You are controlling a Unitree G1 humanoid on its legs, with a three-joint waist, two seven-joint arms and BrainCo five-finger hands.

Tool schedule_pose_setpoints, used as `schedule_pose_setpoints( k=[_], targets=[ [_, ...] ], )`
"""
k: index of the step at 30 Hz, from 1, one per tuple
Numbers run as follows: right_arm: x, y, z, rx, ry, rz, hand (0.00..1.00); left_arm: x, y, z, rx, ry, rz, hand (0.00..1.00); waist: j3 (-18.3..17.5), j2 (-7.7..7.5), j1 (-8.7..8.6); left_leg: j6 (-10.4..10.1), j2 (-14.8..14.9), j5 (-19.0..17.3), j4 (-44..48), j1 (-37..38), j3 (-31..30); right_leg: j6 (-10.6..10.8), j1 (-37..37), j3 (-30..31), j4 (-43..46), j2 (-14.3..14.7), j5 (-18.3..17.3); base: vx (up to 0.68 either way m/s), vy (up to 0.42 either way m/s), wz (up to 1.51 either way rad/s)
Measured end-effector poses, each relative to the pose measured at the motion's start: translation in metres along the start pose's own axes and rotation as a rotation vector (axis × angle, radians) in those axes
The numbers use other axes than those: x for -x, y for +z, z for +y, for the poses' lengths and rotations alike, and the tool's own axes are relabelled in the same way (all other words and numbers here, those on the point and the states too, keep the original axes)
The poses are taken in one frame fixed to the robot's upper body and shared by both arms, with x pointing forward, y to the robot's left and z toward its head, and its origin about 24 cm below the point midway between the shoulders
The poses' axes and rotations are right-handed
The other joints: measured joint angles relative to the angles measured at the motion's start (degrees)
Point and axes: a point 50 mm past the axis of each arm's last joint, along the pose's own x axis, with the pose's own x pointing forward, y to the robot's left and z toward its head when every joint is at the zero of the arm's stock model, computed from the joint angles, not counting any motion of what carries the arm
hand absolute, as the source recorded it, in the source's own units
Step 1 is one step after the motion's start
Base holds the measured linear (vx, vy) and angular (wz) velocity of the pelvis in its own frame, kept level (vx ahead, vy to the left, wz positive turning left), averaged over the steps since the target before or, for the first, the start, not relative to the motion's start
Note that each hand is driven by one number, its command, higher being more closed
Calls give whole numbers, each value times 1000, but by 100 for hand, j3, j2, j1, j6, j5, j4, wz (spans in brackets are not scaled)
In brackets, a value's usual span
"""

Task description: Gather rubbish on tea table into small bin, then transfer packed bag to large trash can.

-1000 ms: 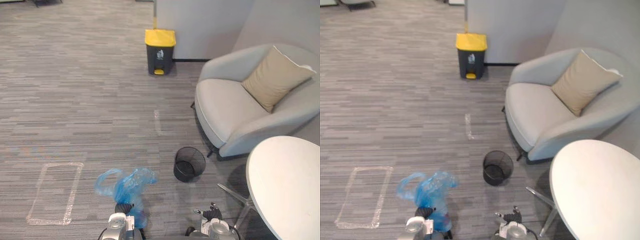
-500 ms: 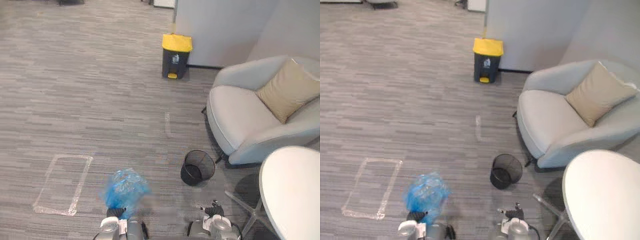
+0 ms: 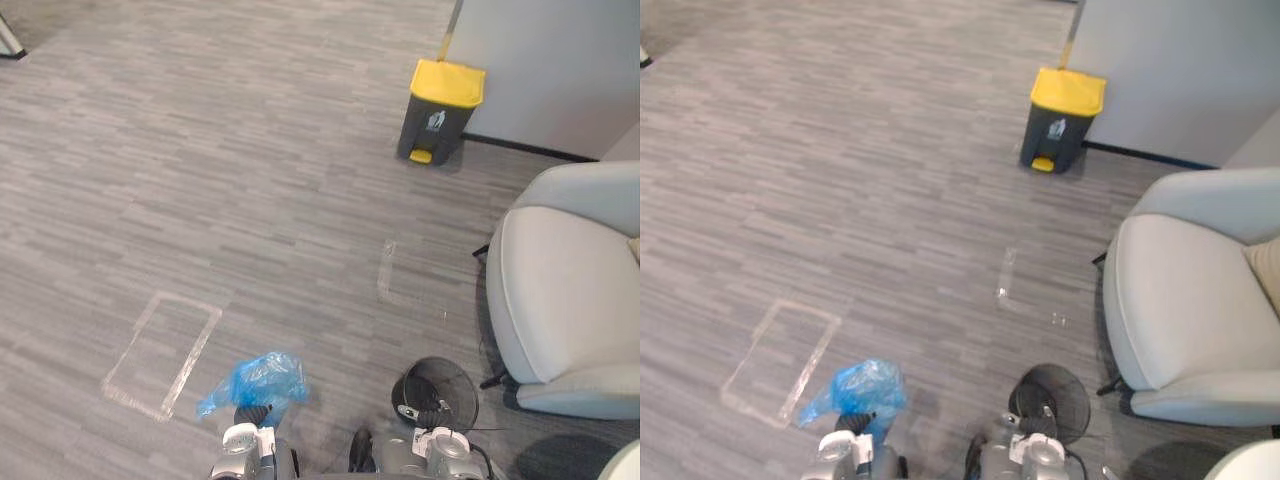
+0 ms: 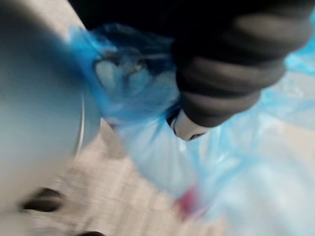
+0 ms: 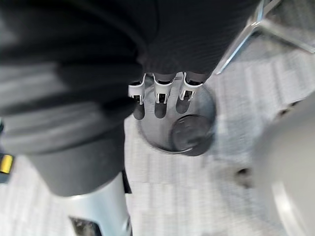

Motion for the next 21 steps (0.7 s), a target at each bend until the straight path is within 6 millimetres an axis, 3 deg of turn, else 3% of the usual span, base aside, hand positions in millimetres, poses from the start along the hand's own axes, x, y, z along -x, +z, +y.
schedule_pose_setpoints(
  k=[3, 4, 5, 6, 7, 8, 10, 12, 13, 14, 15, 17, 19, 21],
  targets=[
    [-1, 3, 2, -8, -5, -7, 0, -1, 7, -2, 19, 0, -19, 100, 67, -36, 25, -5, 33, -31, -1303, -290, 62, 11, 302, 152, -179, -168, -3, 348, 201, -46],
    [0, 0, 0, -7, -16, 1, 0, -1, 6, -5, 26, -4, -17, 100, 47, -1, 67, 55, -32, 297, -2299, -228, 39, 157, 420, 223, -176, -223, -62, 280, 237, -51],
    [1, -3, -5, -3, -31, 7, 0, 1, 0, -8, 22, -16, 1, 100, -34, 119, 110, -101, -27, 1348, -3240, -132, -224, 493, 494, 357, -141, -184, -240, 339, 314, -45],
    [1, -7, -3, 21, -16, 22, 0, -1, 3, -2, 17, -1, -4, 100, -26, -68, 123, -49, -242, 1177, -3095, -115, -139, 652, 510, 515, -130, -418, -372, 341, 271, -19],
    [2, -9, -3, 17, -17, 27, 0, -3, 11, -1, 19, 6, -25, 100, -108, -209, 134, 24, -393, 1012, -3125, -91, -61, 604, 493, 615, -135, -556, -335, 389, 307, -4],
    [2, -10, -4, 11, -22, 32, 0, -4, 13, -2, 19, 4, -32, 100, -116, -218, 166, 53, -434, 835, -3054, -47, 41, 548, 482, 756, -82, -629, -245, 312, 235, -22],
    [2, -6, -1, 19, -10, 17, 0, -2, 6, -1, 19, 6, -10, 100, -111, -198, 234, 136, -422, 434, -2873, 233, 392, 707, 356, 1114, 388, -803, -119, 265, 256, -82],
    [2, -5, 0, 26, -6, 15, 0, 0, -2, 1, 16, 10, 8, 100, -125, -166, 258, 181, -449, 234, -3027, 641, 720, 988, -350, 1428, 1857, -931, 194, 247, 211, -86],
    [2, -6, -1, 30, -7, 17, 0, 0, -2, 1, 6, 9, 11, 100, -112, -154, 218, 192, -485, 177, -3130, 840, 778, 1169, -833, 1523, 2733, -978, 567, 261, 140, -30],
    [3, -11, -5, 26, -16, 30, 0, 0, -3, 2, -9, 7, 13, 100, -74, -111, 140, 235, -520, 68, -3212, 1059, 779, 1166, -1271, 1529, 3665, -988, 652, 350, 115, -11],
    [2, -8, -5, 29, -16, 14, 0, 0, -5, 3, -14, 11, 25, 100, -69, -137, 95, 234, -548, -13, -3296, 1301, 783, 1053, -1573, 1419, 4210, -975, 480, 314, 42, 5],
    [2, -7, -5, 29, -20, 10, 0, 0, -9, 3, -21, 9, 41, 100, -94, -185, 42, 159, -545, -118, -3535, 1743, 809, 888, -1988, 997, 4420, -905, 167, 355, -46, 4],
    [1, 0, -4, 25, -17, -15, 0, 0, -9, 1, -31, -1, 41, 100, -92, -181, 0, 58, -520, -184, -3799, 2106, 842, 709, -2417, 497, 3836, -829, -81, 396, -117, 4],
    [0, 3, -3, 30, -14, -26, 0, 1, -11, -1, -31, -4, 52, 100, -89, -182, -47, -106, -525, -264, -4147, 2541, 923, 514, -2584, 35, 2164, -689, 79, 440, -187, 4]
  ],
)
